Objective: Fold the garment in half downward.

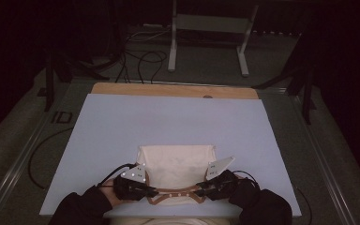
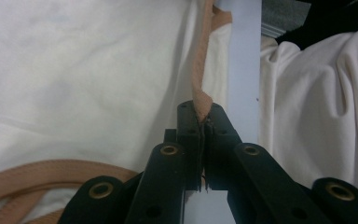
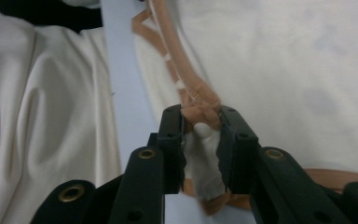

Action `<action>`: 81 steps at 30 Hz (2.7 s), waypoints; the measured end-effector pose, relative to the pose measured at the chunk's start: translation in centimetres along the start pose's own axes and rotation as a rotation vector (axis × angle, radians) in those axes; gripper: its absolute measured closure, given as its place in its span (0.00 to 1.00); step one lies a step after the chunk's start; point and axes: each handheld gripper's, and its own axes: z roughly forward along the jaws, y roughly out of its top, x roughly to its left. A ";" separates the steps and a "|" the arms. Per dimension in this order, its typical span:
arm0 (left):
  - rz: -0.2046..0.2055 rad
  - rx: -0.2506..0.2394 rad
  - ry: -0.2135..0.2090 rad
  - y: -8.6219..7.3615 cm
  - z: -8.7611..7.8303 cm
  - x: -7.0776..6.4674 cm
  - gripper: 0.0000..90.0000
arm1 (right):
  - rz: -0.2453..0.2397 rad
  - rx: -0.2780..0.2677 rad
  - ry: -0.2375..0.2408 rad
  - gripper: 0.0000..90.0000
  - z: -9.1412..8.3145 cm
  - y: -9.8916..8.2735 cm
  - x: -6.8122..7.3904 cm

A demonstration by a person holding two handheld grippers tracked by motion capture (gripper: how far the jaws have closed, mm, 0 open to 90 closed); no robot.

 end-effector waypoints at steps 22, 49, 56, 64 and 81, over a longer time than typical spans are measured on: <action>0.042 0.102 -0.104 -1.5 1.3 -1.8 0.67 | 0.025 0.098 0.159 0.68 1.2 -2.2 1.2; 0.053 -0.048 0.029 2.2 -2.6 -1.7 0.01 | 0.028 -0.174 0.017 0.14 -2.8 0.5 0.1; 0.060 -0.071 0.056 2.7 -3.0 -1.5 0.01 | 0.013 -0.230 -0.021 0.11 -3.3 1.2 -0.4; 0.022 -0.123 0.110 2.9 -3.8 0.1 0.02 | 0.010 -0.285 -0.093 0.11 -4.3 2.1 -1.3; -0.077 -0.113 0.227 2.7 -5.3 3.7 0.00 | 0.047 -0.292 -0.211 0.11 -5.4 2.9 -3.9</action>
